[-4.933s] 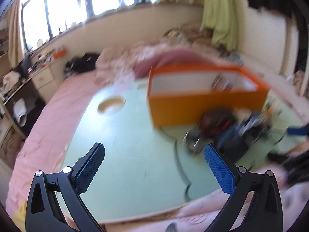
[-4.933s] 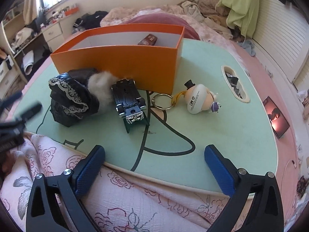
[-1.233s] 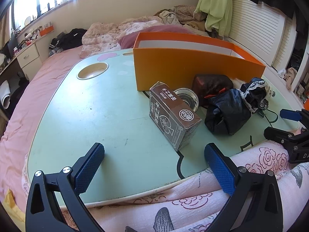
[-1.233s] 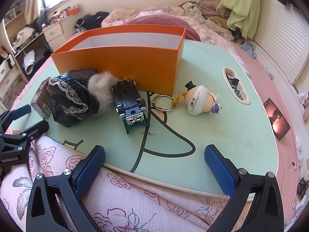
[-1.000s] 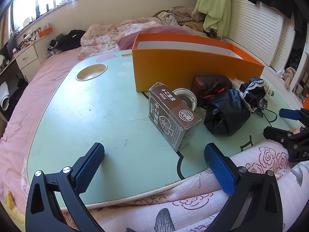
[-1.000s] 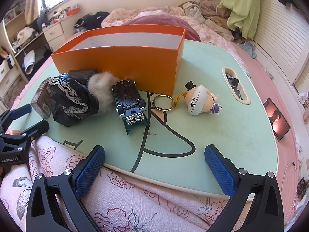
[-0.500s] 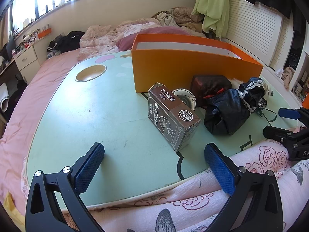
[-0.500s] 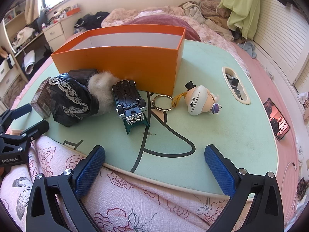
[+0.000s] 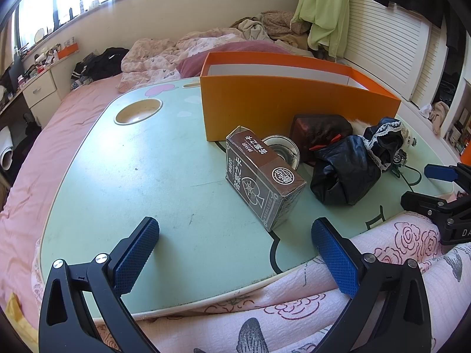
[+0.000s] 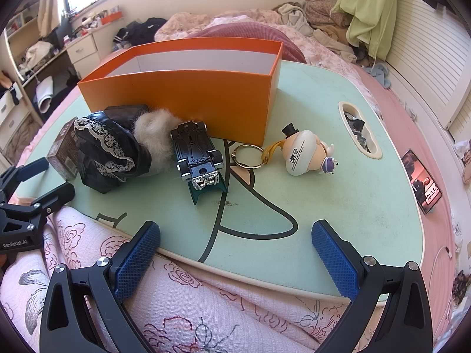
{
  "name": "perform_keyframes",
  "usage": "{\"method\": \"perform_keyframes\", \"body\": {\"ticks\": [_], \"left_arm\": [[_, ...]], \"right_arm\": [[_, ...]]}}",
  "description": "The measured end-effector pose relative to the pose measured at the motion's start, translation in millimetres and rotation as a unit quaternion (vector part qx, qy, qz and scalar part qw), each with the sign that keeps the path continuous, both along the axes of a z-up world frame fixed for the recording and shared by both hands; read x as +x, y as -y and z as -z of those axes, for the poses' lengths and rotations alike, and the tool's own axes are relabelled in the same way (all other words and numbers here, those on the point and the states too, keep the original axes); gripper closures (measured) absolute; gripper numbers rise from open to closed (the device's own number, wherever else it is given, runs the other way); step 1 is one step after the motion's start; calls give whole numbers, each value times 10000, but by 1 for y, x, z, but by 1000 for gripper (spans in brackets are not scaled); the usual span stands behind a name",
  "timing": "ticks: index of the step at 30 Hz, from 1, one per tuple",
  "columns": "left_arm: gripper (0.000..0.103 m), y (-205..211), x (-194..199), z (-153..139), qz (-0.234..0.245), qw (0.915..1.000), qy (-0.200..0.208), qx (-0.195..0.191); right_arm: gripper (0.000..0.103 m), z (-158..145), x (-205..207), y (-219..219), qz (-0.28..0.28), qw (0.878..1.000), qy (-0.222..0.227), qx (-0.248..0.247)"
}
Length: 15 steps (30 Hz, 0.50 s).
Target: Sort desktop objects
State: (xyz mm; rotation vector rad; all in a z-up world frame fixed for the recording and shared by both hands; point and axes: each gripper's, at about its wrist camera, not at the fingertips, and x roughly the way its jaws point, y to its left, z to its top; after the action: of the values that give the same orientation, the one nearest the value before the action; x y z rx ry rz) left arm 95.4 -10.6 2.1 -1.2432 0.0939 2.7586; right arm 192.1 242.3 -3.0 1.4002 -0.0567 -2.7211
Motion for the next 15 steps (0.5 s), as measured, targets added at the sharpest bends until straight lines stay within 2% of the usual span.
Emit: {"method": "perform_keyframes", "body": {"ticks": [4, 5, 6, 8, 9, 11, 13, 15], "left_arm": [[0, 0, 0, 0, -2, 10000, -1, 3], [0, 0, 0, 0, -2, 10000, 0, 4], [0, 0, 0, 0, -1, 10000, -2, 5], [0, 0, 0, 0, -1, 10000, -3, 7], [0, 0, 0, 0, 3, 10000, -4, 6], [0, 0, 0, 0, 0, 10000, -5, 5], [0, 0, 0, 0, 0, 10000, -5, 6], [0, 0, 0, 0, 2, 10000, -6, 10]], "right_arm": [[0, -1, 1, -1, -15, 10000, -22, -88], [6, -2, 1, -3, -32, 9998, -41, -176], [12, -5, 1, -7, -48, 9995, -72, -307], [47, -14, -2, -14, -20, 9985, 51, -539], [51, -26, -7, -21, -30, 9967, 91, -811], [52, -55, -15, -28, -33, 9932, -134, -1159], [50, -88, -31, -30, -43, 9912, -393, -1267], [48, -109, -66, -19, -389, 9889, -184, -1423]]}}
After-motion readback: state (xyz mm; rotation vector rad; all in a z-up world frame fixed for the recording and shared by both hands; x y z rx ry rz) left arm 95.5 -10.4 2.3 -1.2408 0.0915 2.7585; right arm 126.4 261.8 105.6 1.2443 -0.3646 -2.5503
